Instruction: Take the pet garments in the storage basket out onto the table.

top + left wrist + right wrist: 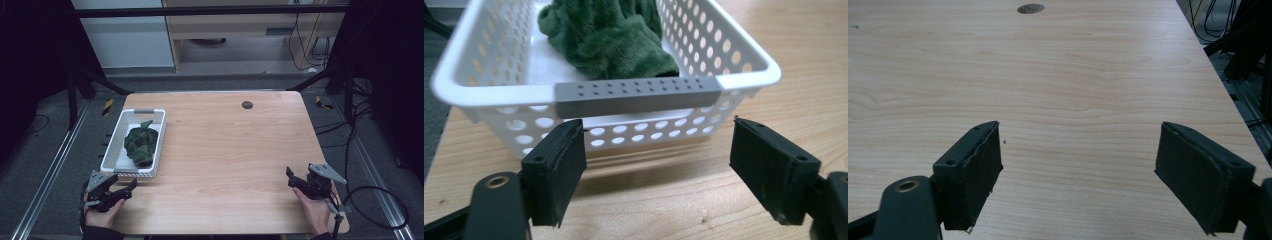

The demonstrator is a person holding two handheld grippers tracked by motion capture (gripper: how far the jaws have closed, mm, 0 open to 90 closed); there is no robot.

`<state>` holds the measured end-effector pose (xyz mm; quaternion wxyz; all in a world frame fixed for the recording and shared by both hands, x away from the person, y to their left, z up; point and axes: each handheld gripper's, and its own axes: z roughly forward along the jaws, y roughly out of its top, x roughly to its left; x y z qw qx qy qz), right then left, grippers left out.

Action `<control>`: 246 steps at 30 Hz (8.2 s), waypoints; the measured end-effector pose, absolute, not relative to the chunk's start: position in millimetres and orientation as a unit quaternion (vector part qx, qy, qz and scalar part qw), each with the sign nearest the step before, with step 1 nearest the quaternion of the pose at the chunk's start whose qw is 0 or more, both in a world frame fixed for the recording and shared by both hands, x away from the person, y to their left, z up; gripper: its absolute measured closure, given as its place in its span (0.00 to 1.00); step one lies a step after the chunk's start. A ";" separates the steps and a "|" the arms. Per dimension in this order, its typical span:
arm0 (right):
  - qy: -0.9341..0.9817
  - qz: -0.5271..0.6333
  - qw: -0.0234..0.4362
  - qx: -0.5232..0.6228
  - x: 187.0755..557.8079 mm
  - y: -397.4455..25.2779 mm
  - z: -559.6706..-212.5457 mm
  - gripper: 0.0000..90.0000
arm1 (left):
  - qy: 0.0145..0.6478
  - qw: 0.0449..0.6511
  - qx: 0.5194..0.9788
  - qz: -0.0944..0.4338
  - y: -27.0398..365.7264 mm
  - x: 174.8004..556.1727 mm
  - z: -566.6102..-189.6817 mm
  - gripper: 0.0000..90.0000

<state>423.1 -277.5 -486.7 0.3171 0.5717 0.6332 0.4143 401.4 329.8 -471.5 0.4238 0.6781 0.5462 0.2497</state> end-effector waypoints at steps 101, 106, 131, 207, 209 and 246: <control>0.664 0.409 0.312 0.542 423.5 -264.2 -490.6 0.17 | 0.524 0.386 0.707 0.276 317.8 526.9 -377.3 0.26; 0.665 0.409 0.313 0.541 423.8 -264.6 -490.8 0.17 | 0.526 0.370 0.716 0.272 316.0 536.2 -379.5 0.26; 0.667 0.408 0.305 0.544 424.5 -264.6 -491.3 0.16 | 0.543 0.304 0.746 0.237 316.4 565.5 -401.9 0.28; 0.677 0.400 0.297 0.542 426.4 -263.0 -492.9 0.15 | 0.531 0.266 0.769 0.237 319.7 553.1 -370.0 0.82; 0.676 0.400 0.297 0.543 426.2 -262.9 -492.7 0.15 | 0.529 0.269 0.768 0.242 321.1 550.3 -364.9 0.82; 0.675 0.401 0.299 0.542 426.0 -263.4 -492.2 0.15 | 0.443 0.309 0.798 0.265 298.2 511.4 -307.8 0.82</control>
